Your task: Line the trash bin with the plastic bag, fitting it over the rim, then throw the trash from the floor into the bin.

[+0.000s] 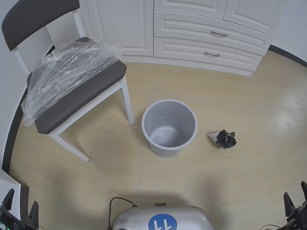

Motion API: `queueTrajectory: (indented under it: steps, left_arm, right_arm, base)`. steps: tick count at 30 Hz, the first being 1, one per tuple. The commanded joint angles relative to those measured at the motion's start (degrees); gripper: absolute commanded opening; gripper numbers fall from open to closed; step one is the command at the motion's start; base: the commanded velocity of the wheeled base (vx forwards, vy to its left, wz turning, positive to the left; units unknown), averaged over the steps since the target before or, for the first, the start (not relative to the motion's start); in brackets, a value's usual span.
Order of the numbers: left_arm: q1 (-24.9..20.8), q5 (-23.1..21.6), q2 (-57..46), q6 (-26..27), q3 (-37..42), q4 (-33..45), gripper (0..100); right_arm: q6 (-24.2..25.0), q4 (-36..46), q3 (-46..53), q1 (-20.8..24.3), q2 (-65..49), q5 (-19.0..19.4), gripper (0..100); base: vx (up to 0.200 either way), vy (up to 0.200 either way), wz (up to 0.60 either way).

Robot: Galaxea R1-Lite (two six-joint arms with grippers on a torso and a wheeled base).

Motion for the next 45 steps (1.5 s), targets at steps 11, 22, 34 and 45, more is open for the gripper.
queueTrajectory:
  steps: [11, 22, 34, 45]
  left_arm:
    - [0.0, 0.0, -0.9, 0.1, 1.0, 0.0, 100]
    - [0.1, 0.1, -1.0, 0.3, 1.0, 0.0, 100]
    - [0.2, -1.9, -1.0, 2.6, 1.0, -0.4, 100]
    - [0.1, 0.6, -1.0, -1.8, 1.0, -0.1, 100]
  right_arm:
    - [0.1, 0.0, 0.8, 0.0, -0.9, 0.0, 100]
    - [-1.1, 0.1, 0.9, -0.1, -0.9, 0.0, 100]
    - [-3.5, -0.1, 0.9, 0.0, -0.9, 1.2, 100]
    - [-1.6, 0.1, 1.0, -0.2, -0.9, 0.5, 100]
  base:
    - [0.0, 0.0, 0.0]
    - [0.0, 0.0, 0.0]
    - [0.0, 0.0, 0.0]
    - [0.0, 0.0, 0.0]
